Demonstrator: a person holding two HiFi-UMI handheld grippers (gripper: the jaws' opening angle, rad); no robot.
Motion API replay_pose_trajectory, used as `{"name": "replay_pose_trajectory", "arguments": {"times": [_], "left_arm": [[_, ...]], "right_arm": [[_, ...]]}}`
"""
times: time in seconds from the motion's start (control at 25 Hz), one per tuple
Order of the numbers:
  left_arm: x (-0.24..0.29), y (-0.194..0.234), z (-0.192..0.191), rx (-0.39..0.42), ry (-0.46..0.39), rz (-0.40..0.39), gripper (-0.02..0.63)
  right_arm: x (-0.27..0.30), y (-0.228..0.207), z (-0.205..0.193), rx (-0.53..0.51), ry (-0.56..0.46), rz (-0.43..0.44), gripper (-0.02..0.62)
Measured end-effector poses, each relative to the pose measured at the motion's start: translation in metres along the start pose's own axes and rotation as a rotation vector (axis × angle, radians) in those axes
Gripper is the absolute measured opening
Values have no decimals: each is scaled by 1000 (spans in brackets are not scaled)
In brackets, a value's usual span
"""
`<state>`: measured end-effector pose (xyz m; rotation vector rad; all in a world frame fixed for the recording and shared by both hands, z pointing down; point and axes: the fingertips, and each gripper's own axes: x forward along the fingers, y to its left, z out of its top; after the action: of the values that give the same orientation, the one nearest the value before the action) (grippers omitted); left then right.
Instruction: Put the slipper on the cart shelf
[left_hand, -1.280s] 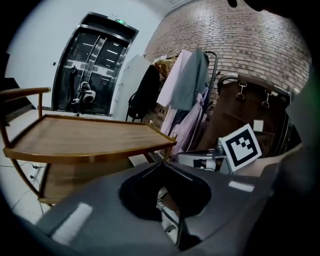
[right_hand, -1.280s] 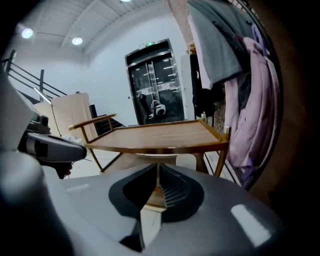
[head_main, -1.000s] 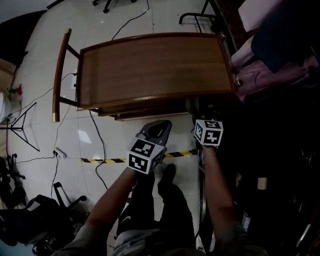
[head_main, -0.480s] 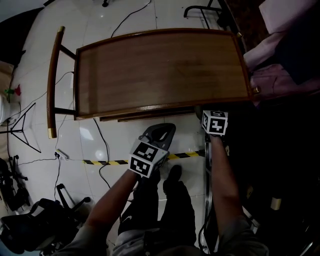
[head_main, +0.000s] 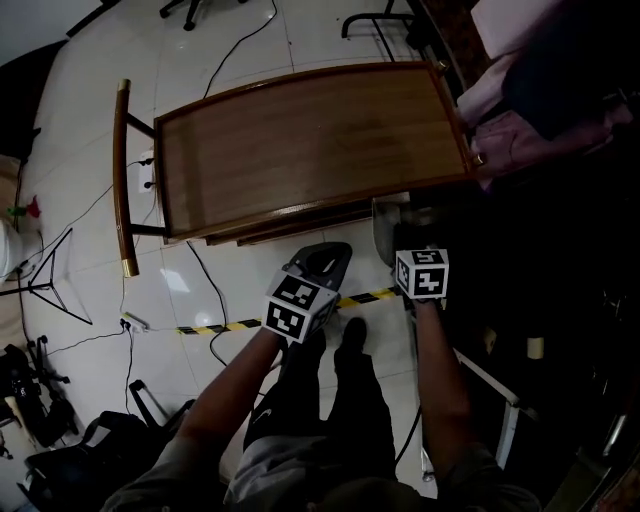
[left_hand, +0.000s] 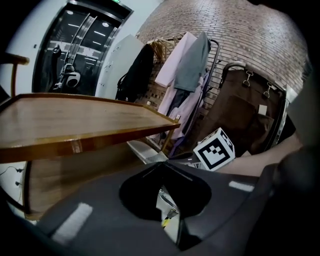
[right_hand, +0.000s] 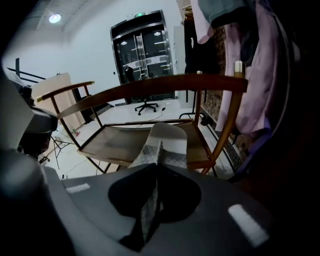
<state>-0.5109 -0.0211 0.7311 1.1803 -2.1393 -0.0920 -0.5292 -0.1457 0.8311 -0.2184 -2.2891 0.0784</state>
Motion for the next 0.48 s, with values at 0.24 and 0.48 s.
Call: {"name": "replay_pose_trajectory", "arguments": {"times": [0.24,0.48], "left_arm": [[-31,-35,20,40,21,-79,8],[-61,-83,54,107,9,-162,8]], "right_arm": [[-83,40,-10,-10,18,-32,6],[-175,69,-15,12,-20,-55,6]]}}
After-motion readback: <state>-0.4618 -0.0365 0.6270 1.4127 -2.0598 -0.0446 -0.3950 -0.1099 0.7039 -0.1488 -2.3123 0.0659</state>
